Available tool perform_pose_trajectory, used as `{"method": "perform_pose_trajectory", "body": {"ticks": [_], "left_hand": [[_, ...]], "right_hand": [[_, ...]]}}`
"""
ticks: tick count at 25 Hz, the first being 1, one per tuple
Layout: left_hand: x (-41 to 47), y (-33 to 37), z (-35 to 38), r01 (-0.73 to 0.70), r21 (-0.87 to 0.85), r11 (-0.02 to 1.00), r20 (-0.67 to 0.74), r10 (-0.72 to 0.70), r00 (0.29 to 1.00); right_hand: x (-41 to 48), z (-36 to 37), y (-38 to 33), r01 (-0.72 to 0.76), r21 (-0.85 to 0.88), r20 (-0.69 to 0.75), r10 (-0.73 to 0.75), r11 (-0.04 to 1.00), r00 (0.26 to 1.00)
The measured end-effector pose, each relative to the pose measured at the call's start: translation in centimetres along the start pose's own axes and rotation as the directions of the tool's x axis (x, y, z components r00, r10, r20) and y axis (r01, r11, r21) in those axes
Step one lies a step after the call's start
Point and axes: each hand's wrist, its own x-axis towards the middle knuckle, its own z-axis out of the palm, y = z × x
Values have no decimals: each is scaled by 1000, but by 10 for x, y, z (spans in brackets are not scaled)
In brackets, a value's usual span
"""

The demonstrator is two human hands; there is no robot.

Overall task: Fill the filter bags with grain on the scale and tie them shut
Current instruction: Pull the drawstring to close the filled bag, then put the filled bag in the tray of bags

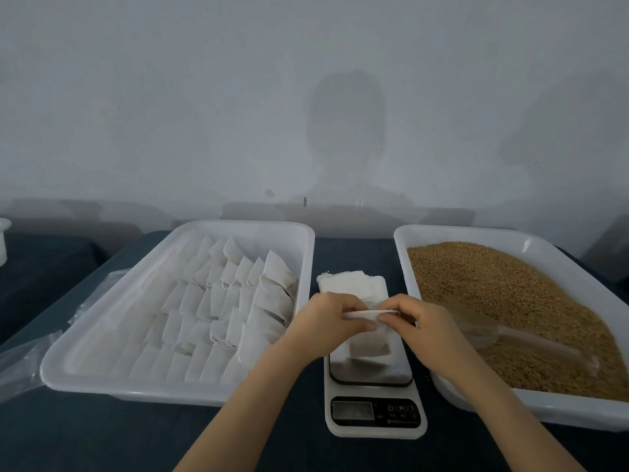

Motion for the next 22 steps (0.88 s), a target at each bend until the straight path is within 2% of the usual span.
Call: {"method": "perform_pose_trajectory", "body": {"ticks": [3, 5, 8, 10, 13, 17, 20, 22], "left_hand": [[-1, 3, -4, -19, -108, 994, -106, 8, 994], [-1, 6, -7, 2, -221, 975, -174, -42, 984], [-1, 15, -13, 37, -349, 936, -197, -112, 974], [6, 16, -27, 80, -358, 930, -209, -164, 964], [34, 4, -75, 154, -338, 928, -359, -279, 891], [79, -43, -149, 323, -146, 935, -526, -350, 775], [109, -93, -179, 436, -183, 881, -533, -462, 709], [124, -120, -186, 490, -204, 847, -492, -522, 697]], "right_hand": [[1, -2, -2, -5, 47, -33, 7, 999, 999], [1, -2, -2, -67, 79, 26, 65, 995, 998], [0, 0, 0, -90, 55, 52, 88, 994, 995], [0, -1, -1, -118, 95, 28, 116, 988, 993], [1, -2, -2, -131, 112, 12, 131, 985, 991], [2, 0, -3, -140, 110, 12, 140, 984, 990], [4, -1, -1, -156, 112, 36, 153, 981, 988], [7, -2, 1, -162, 76, 74, 157, 984, 985]]}}
